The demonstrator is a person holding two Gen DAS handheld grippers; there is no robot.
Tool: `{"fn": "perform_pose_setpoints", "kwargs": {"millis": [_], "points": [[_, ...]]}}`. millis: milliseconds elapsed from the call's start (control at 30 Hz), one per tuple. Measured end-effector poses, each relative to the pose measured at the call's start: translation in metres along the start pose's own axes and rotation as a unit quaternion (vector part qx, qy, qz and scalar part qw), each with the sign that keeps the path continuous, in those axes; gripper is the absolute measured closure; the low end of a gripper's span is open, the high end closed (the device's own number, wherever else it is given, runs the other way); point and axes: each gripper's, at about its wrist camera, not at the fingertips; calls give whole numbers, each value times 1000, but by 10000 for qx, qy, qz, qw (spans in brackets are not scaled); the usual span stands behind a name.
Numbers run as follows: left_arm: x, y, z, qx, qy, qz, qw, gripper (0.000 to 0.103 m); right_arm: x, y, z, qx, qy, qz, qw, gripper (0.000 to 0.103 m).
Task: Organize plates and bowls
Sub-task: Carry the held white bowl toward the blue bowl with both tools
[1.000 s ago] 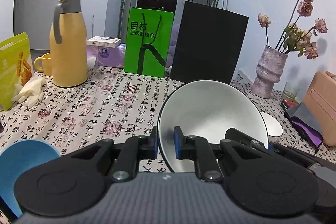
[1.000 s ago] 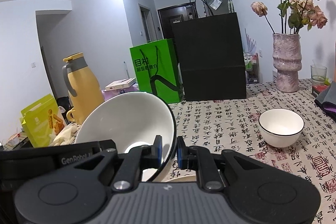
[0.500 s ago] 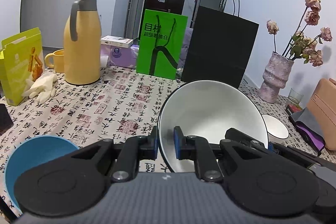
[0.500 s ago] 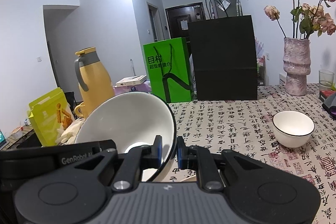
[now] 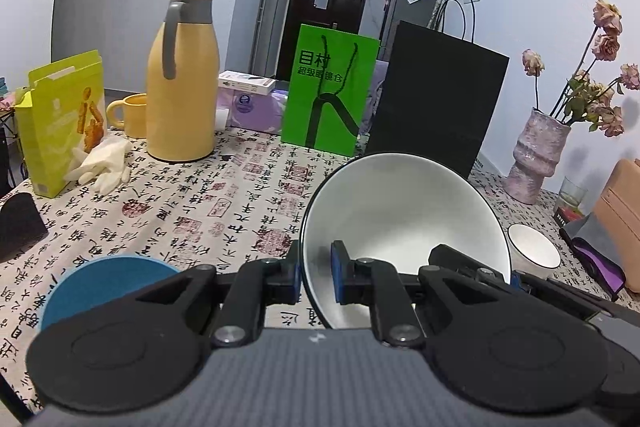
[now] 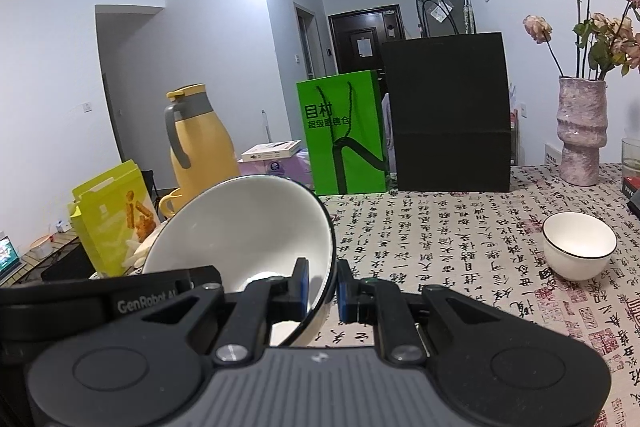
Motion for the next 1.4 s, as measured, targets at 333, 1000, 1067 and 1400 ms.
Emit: {"fn": "perform_pose_setpoints", "kwargs": {"millis": [333,1000,1067,1400], "points": [[-14,-15,4,-69,72,-58,9999,89,-5,-17,3,-110,17,-74,9999,89],[-39,-49,14,-305,157,-183,9992,89,-12,-55,10,-353,2,-243,9991,89],[-40,-53,15,-328,155,-198,9991,89,-12,-59,11,-380,-13,-259,9989,89],[-43,-73,19,-453,121,-270,9985,89,-5,-77,14,-489,-134,-333,9982,89]]}}
Point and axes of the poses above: each gripper's, at about its wrist camera, not at the fingertips, and x roughly the way its jaws point, y to its right, z to its underside, and after that the axes turned 9 degrees about -y, right-handed
